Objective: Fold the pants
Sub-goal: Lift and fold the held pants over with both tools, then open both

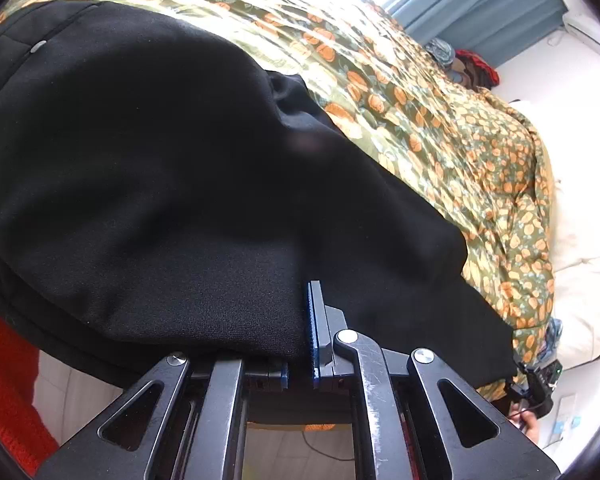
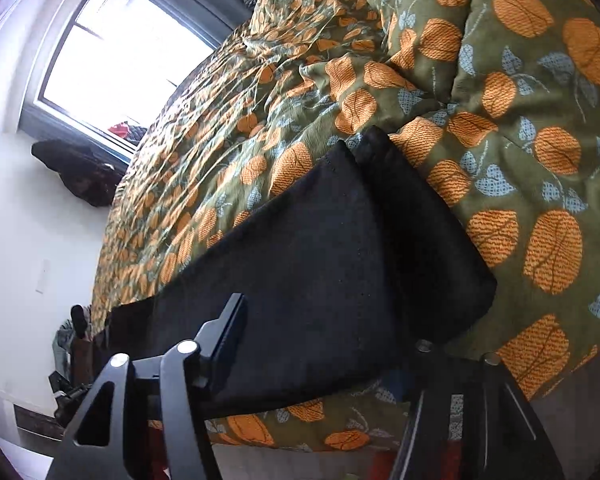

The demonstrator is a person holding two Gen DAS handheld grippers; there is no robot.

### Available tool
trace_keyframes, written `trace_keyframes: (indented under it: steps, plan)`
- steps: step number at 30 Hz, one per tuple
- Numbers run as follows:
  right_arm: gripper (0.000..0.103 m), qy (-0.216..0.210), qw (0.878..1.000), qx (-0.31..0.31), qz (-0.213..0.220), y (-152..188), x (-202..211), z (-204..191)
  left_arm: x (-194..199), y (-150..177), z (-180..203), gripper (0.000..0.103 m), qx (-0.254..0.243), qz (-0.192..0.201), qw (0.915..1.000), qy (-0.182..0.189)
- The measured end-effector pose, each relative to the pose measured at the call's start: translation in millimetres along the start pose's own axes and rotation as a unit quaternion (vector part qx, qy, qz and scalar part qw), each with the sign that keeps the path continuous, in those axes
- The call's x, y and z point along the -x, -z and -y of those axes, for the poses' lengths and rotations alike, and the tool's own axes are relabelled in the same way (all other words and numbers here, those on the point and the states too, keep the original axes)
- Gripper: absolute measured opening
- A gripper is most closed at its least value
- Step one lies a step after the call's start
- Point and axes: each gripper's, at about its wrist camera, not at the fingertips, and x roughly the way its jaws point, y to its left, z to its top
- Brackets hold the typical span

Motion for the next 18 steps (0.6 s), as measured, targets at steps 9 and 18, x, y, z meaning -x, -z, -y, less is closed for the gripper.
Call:
trace_keyframes:
  steps: [9,18]
  plan:
    - [0.012,0.061,0.996,0.022,0.062,7,31,-16,6,15,-1,0.007,-0.01,-0.001,0.9999,-0.008]
    - [0.012,0.2,0.976,0.066,0.055,-3,20,-21,-8,29,6,0.007,-0.042,-0.019,0.9987,-0.022]
